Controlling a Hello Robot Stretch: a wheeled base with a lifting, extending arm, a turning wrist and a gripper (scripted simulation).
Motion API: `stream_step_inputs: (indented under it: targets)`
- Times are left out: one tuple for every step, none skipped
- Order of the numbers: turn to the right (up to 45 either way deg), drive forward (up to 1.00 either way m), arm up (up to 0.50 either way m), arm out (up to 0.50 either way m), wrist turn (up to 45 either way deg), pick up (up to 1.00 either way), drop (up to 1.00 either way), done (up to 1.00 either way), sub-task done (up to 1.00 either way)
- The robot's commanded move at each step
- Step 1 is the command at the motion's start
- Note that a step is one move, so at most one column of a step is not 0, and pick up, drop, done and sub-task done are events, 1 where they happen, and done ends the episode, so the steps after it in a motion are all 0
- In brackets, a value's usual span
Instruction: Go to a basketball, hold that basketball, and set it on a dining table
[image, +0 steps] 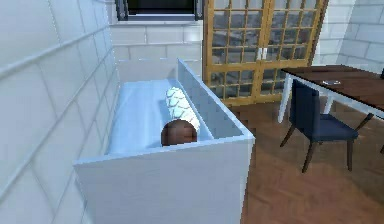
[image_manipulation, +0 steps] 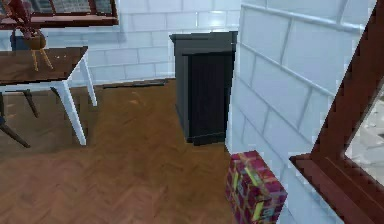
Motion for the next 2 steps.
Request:
stream_step_inputs:
  targets:
    - [-12.0,0.00,0.00,0.00,0.0,0.00,0.00,0.00,0.00]
    - [0.0,0.45,0.00,0.00,0.0,0.00,0.00,0.00,0.00]
